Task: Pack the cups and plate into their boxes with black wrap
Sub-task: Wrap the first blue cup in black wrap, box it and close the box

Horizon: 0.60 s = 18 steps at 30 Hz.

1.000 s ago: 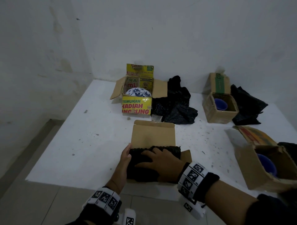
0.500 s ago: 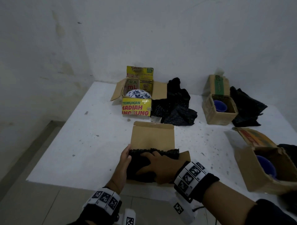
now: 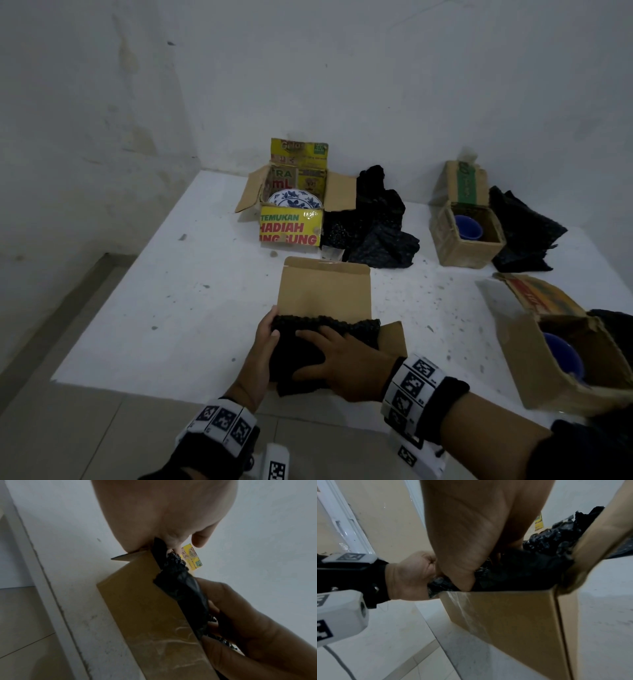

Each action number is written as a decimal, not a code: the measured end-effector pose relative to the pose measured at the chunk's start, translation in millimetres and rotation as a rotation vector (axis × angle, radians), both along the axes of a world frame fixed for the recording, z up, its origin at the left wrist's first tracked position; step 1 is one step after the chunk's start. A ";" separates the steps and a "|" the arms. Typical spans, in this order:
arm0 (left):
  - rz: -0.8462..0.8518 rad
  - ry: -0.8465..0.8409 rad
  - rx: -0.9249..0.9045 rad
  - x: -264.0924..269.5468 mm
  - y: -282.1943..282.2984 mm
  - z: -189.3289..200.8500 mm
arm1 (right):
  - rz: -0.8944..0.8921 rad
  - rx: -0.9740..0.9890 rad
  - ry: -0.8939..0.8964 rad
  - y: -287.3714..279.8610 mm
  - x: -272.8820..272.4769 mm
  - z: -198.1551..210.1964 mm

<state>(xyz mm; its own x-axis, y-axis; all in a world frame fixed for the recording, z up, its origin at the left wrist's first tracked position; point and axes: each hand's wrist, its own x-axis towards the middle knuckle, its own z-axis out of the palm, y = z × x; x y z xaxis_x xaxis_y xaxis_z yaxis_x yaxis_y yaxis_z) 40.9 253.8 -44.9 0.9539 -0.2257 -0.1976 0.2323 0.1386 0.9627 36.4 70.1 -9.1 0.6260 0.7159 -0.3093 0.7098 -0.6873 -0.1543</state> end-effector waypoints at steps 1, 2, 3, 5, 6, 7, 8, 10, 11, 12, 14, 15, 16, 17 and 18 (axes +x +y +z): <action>0.001 -0.004 0.002 -0.1 0.0 -0.3 | -0.001 0.000 0.003 -0.4 -0.7 0.0; 0.001 -0.008 0.007 -0.1 0.1 -0.9 | -0.001 0.006 0.009 -1.2 -1.0 -0.5; -0.003 -0.012 0.009 0.0 0.0 -1.2 | 0.001 0.013 0.017 -2.0 -0.8 -0.5; -0.015 -0.011 0.005 0.0 -0.1 -1.9 | 0.009 0.006 0.029 -3.4 0.7 0.7; -0.020 -0.008 -0.002 0.1 -0.1 -1.9 | 0.010 -0.009 0.033 -3.5 1.7 2.6; -0.021 -0.003 -0.009 0.2 -0.3 -1.8 | 0.008 -0.024 0.040 -3.0 2.6 4.8; -0.018 0.002 -0.014 0.2 -0.5 -1.4 | 0.006 -0.035 0.051 -2.0 3.6 7.6; -0.007 0.009 -0.019 0.0 -1.3 -0.8 | 0.010 -0.036 0.073 0.0 6.2 12.5; 0.003 0.009 -0.021 -0.1 -2.1 -0.3 | 0.014 -0.037 0.076 0.2 7.9 12.8; 0.015 0.006 -0.024 -0.1 -3.0 0.4 | 0.020 -0.036 0.074 0.0 9.9 12.6; 0.033 0.003 -0.026 -0.1 -4.8 0.8 | 0.042 -0.025 0.063 -0.6 12.9 11.3; 0.042 0.001 -0.025 -0.1 -5.4 0.7 | 0.055 -0.014 0.055 -0.7 13.8 10.4; 0.048 0.000 -0.024 0.0 -5.6 0.4 | 0.065 0.001 0.049 -0.6 13.8 9.9; 0.052 0.001 -0.023 0.3 -5.8 -0.1 | 0.068 0.019 0.048 -0.4 13.5 9.7; 0.053 0.002 -0.020 0.5 -6.0 -0.4 | 0.064 0.032 0.055 -0.3 13.3 9.4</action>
